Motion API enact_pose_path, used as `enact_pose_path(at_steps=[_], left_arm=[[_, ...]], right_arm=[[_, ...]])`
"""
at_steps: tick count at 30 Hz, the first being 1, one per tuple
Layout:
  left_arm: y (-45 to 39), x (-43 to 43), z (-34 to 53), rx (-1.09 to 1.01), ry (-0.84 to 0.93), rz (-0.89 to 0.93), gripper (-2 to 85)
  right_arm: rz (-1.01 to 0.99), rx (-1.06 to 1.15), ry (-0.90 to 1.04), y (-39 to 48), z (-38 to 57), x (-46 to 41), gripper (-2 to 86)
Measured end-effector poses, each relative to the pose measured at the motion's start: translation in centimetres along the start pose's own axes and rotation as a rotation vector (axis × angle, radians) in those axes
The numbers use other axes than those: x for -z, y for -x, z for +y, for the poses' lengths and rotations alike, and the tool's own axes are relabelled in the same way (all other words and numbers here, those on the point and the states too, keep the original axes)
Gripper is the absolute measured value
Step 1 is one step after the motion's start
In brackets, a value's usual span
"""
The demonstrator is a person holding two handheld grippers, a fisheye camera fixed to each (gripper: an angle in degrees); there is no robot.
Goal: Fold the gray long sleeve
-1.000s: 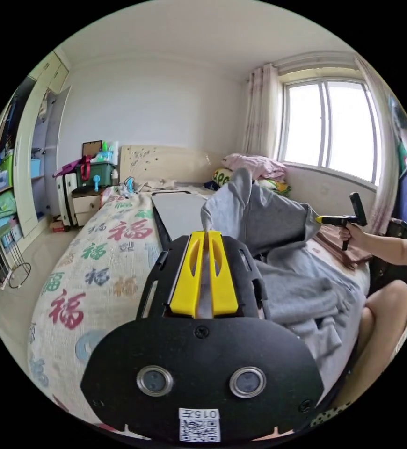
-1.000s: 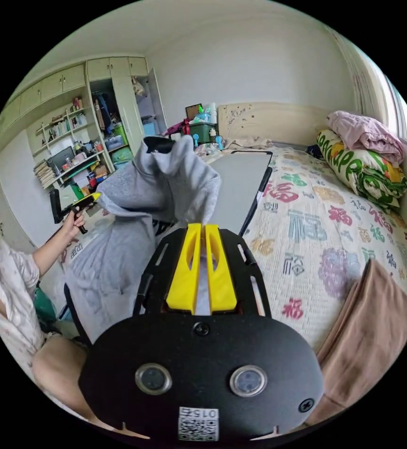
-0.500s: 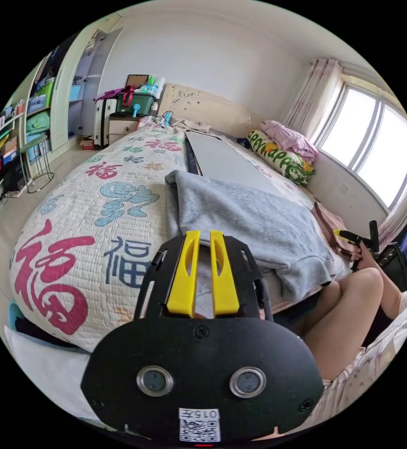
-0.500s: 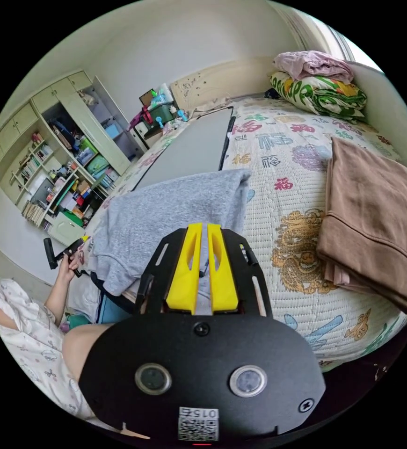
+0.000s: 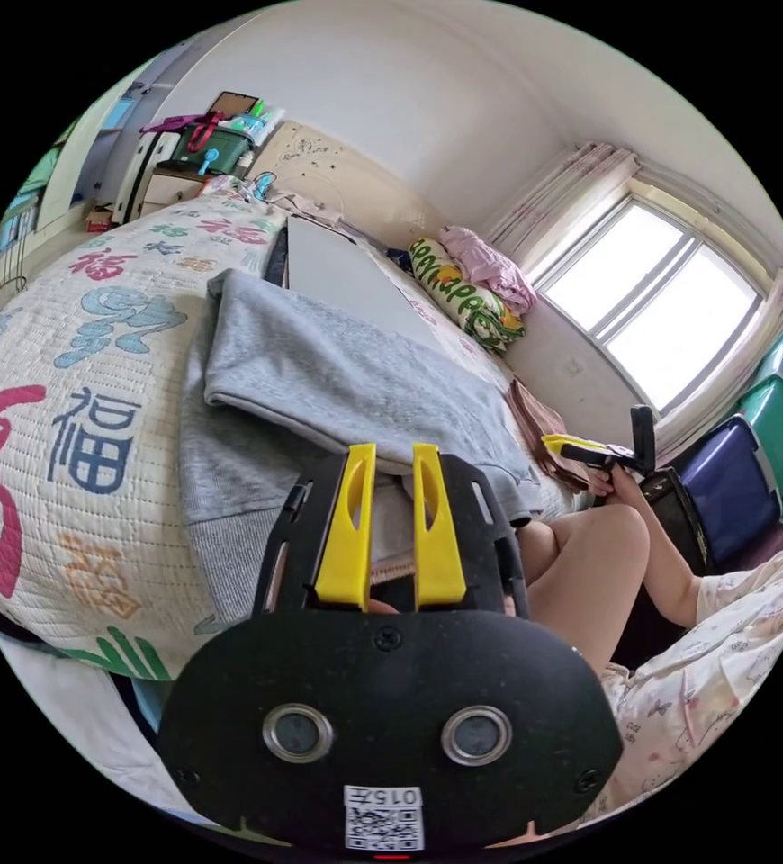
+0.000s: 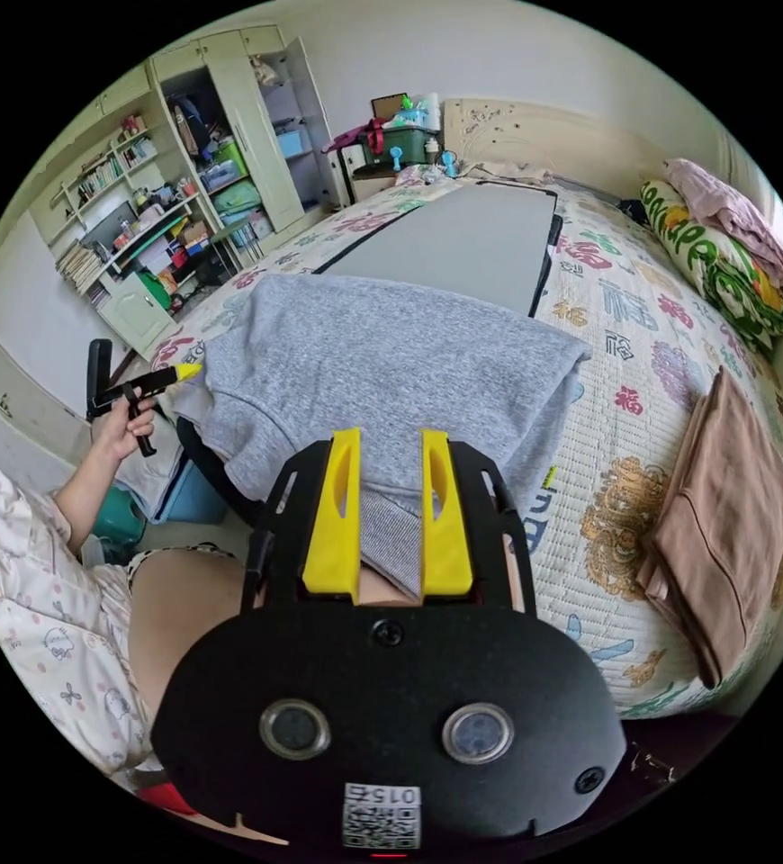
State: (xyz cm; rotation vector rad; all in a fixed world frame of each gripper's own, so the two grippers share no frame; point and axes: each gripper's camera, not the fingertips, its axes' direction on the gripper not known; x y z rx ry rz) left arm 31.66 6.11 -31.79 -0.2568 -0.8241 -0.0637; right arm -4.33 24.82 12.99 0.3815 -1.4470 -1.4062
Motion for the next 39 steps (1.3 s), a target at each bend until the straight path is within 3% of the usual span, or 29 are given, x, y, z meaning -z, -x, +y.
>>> enact_pose_path(at_steps=[3,12,19,25,30,32,35,39], left_arm=[[0.4,2.6,-2.0,-0.012,-0.068,-0.046,7.0],[4.3,6.0,-12.7,-0.024,-0.185,-0.225,8.3],[11.9,-1.4,-21.5,0.148,-0.038,-0.193,12.2],[14.3,-5.7,-27.2,0.136,0.042,-0.169,13.0],[16.5,-8.3,-30.1,0.078,0.175,-0.099,7.0],[17.4,-7.9,-30.6,0.076,0.160,-0.067,5.1],[18.3,-6.5,-31.2,0.080,0.066,-0.021,3.2],[18.1,-6.4,-31.9,0.056,0.006,-0.114,2.8]], right_arm=[[-0.002,-0.046,-0.033,-2.9,-0.1,1.5,10.8],[-0.148,-0.481,-0.162,-20.0,-0.3,5.0,11.2],[-0.298,-0.655,-0.215,-29.4,-2.5,2.2,13.4],[-0.294,-0.686,-0.197,-35.4,-5.6,-1.3,14.0],[-0.328,-0.702,-0.153,-39.6,-7.4,-5.8,13.4],[-0.381,-0.720,-0.126,-41.0,-7.7,-7.8,10.2],[-0.270,-0.712,-0.094,-42.1,-8.2,-9.4,5.0],[-0.191,-0.707,-0.177,-42.2,-8.7,-11.5,4.1]])
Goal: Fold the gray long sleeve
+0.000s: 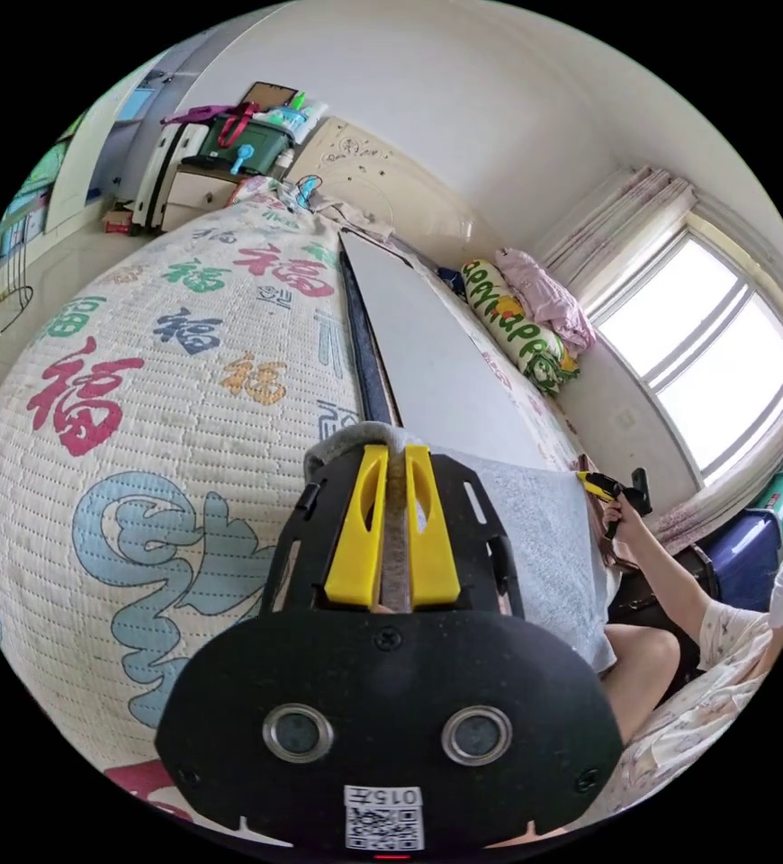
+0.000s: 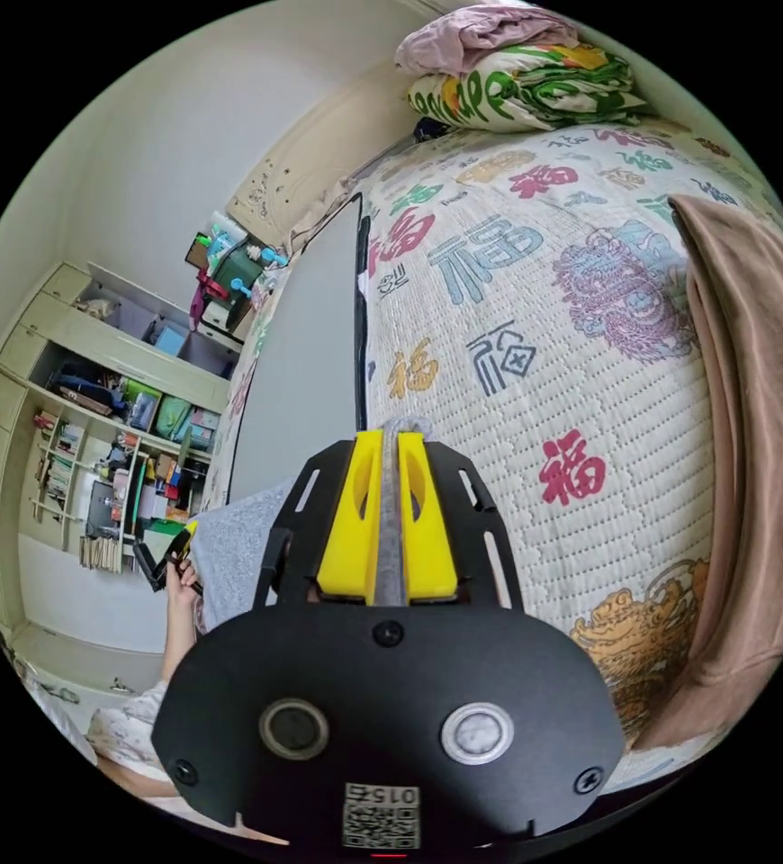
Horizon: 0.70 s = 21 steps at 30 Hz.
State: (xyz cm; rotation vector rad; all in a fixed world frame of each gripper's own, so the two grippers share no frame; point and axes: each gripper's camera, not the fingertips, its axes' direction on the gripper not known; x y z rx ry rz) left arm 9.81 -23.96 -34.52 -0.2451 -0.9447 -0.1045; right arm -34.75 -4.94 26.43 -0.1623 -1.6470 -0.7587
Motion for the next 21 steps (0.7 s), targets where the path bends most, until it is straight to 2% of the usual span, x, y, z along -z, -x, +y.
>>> enact_pose_path(at_steps=[4,9,13,18,21], left_arm=[[0.7,-3.2,1.1,-0.016,0.056,-0.134,4.1],[4.7,-4.3,1.9,0.085,0.047,-0.036,5.3],[7.1,-5.0,2.4,0.115,0.042,-0.002,5.2],[8.4,-3.8,3.6,0.103,0.041,-0.021,5.3],[8.6,-1.3,6.6,0.097,-0.016,-0.076,3.5]], right_arm=[[0.167,-0.036,-0.023,-1.0,2.6,-5.6,4.4],[0.287,0.074,-0.107,-1.9,7.7,-8.6,5.6],[0.467,0.076,-0.269,-2.1,13.6,-8.4,5.0],[0.374,0.383,-0.340,4.4,22.4,-10.1,5.2],[0.331,0.505,-0.269,8.0,27.7,-11.9,5.5]])
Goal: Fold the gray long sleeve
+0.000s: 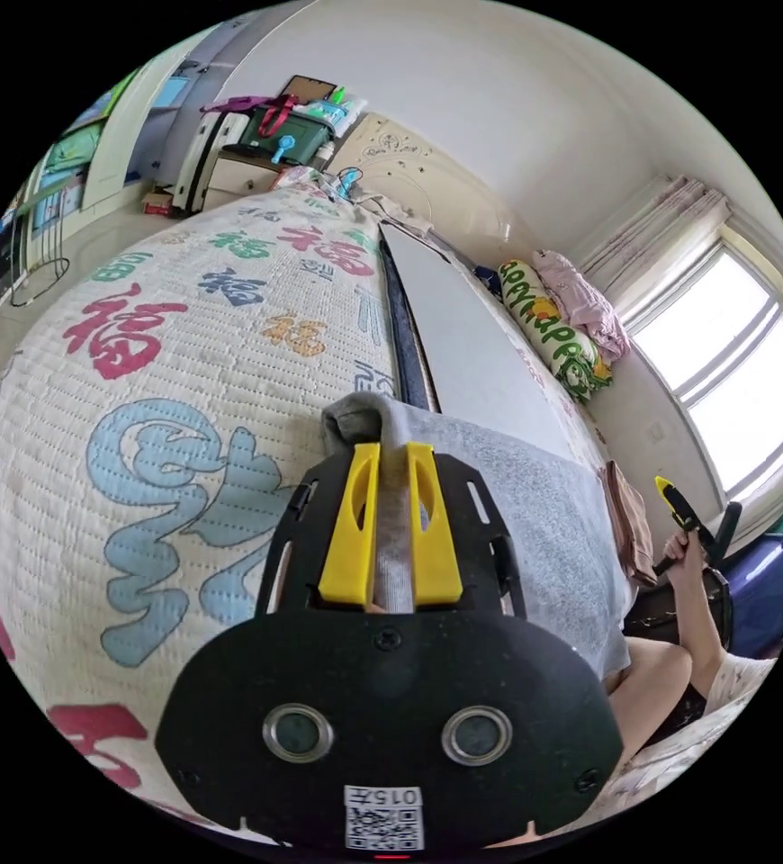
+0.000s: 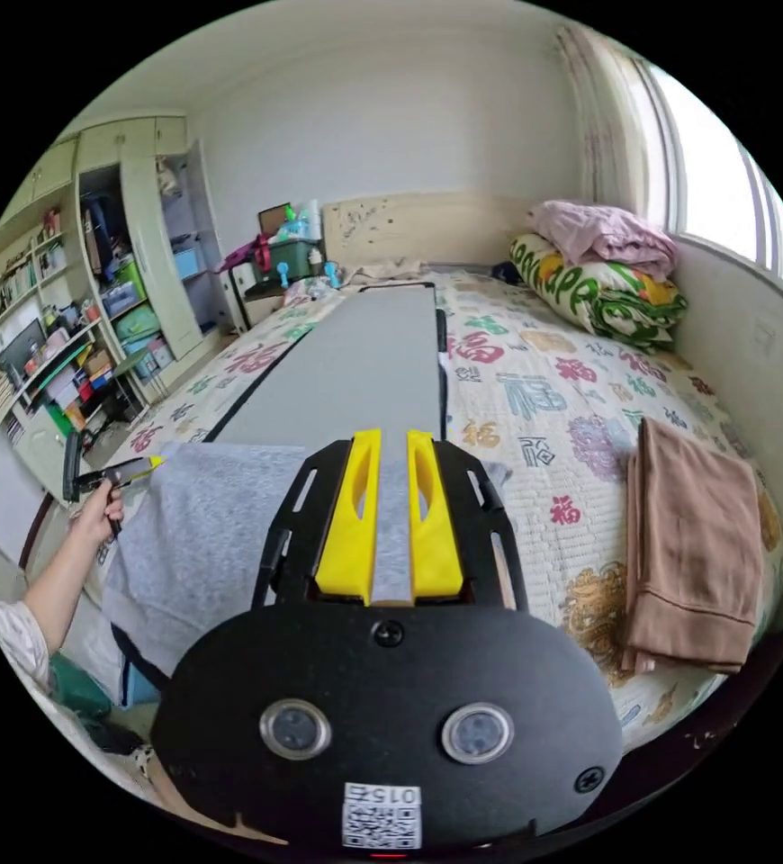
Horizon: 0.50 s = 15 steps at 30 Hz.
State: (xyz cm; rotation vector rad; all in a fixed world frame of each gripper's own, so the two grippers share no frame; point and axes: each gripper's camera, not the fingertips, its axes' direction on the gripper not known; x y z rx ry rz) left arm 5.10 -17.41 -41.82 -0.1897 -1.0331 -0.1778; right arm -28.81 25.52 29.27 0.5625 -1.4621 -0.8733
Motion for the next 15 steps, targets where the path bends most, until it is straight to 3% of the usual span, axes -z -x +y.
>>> enact_pose_path(at_steps=[6,10,12,15], left_arm=[[-5.8,5.4,11.2,-0.090,-0.144,-0.047,-0.7],[-7.5,3.0,17.6,-0.036,-0.144,0.142,-0.9],[-8.1,1.6,19.3,-0.064,-0.127,0.122,-0.9],[-8.7,-0.1,21.3,-0.149,-0.077,0.137,-0.9]], right_arm=[[0.024,0.002,0.270,8.7,6.5,-2.4,4.9],[0.086,0.143,0.414,13.9,11.9,-6.3,5.0],[0.037,0.199,0.517,15.1,14.2,-8.0,5.4],[-0.104,0.236,0.522,15.3,17.9,-8.3,5.8]])
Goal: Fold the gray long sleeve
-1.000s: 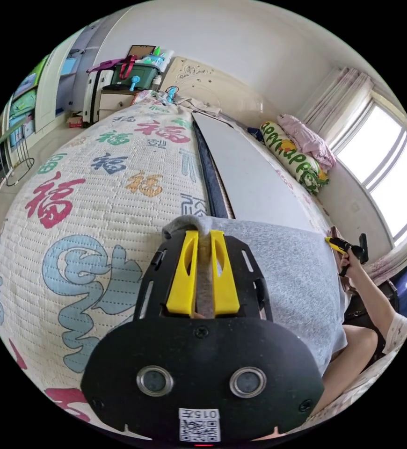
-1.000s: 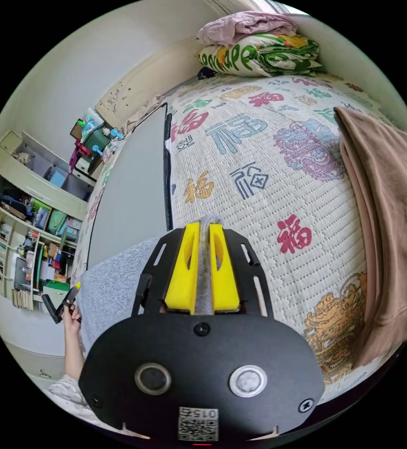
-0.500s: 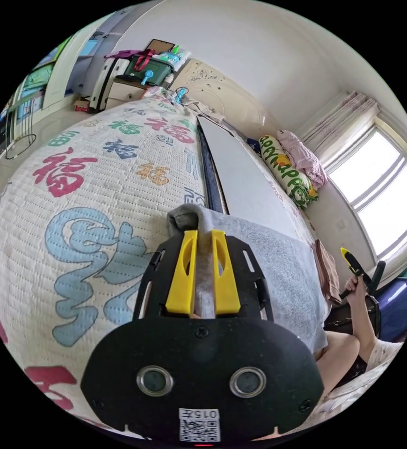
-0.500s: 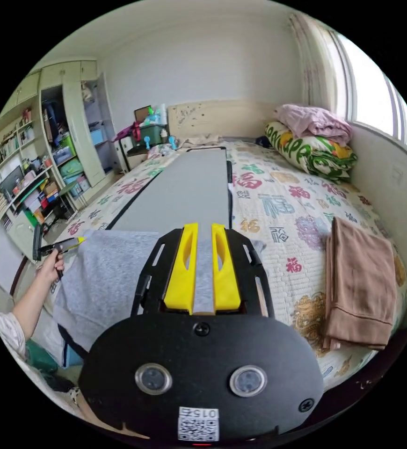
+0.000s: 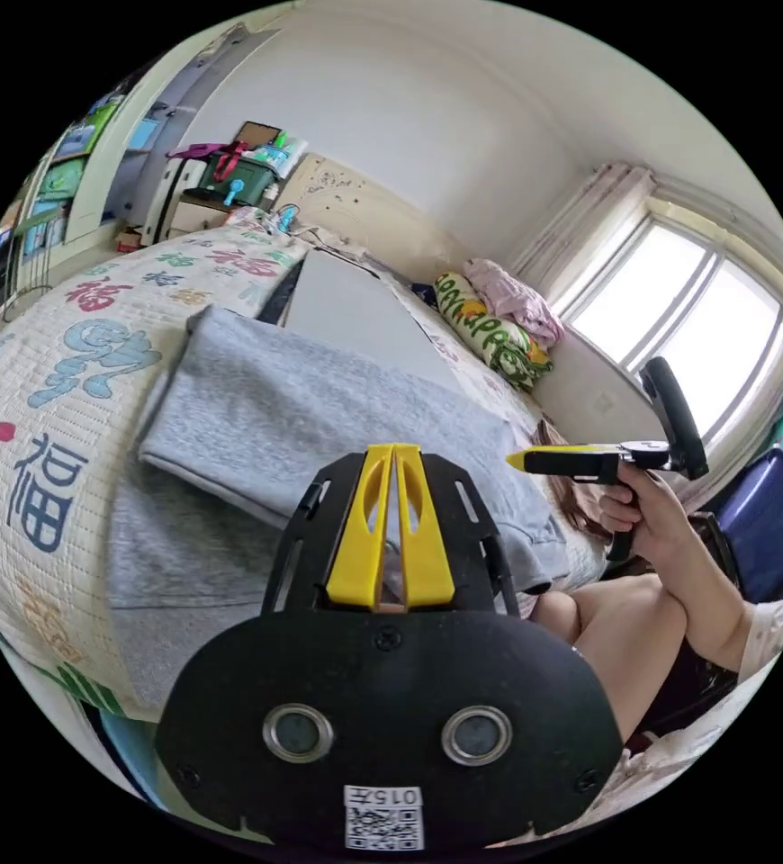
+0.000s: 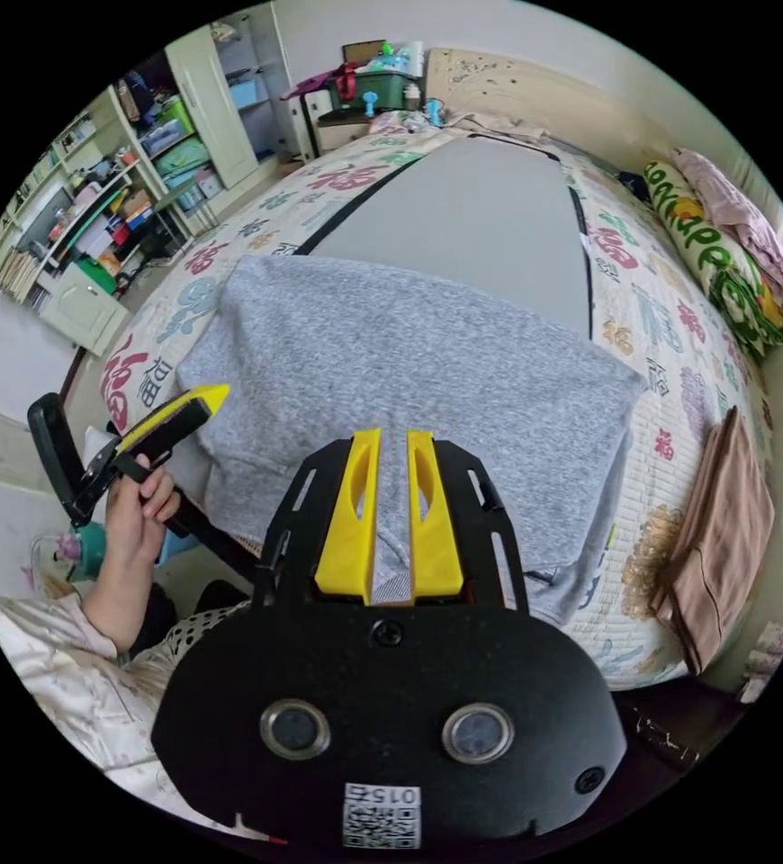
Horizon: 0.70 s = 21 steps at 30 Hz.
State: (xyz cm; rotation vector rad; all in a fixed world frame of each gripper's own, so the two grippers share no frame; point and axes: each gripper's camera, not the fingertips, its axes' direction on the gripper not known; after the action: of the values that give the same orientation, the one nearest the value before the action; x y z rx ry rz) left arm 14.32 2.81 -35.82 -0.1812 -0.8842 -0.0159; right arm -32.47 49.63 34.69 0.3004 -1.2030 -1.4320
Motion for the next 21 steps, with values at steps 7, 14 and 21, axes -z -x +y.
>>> enact_pose_path(at_steps=[7,14,21], left_arm=[[-0.7,-3.7,4.2,-0.227,0.150,0.020,-0.8],[0.3,-6.9,6.9,-0.314,0.216,0.084,-0.8],[2.1,-8.5,10.3,-0.379,0.247,0.088,-0.8]], right_arm=[[0.140,0.012,-0.074,0.5,3.3,-0.7,4.9],[0.176,-0.014,-0.065,0.4,4.5,-1.4,0.9],[0.052,-0.066,0.003,-0.2,3.5,-1.0,-0.6]])
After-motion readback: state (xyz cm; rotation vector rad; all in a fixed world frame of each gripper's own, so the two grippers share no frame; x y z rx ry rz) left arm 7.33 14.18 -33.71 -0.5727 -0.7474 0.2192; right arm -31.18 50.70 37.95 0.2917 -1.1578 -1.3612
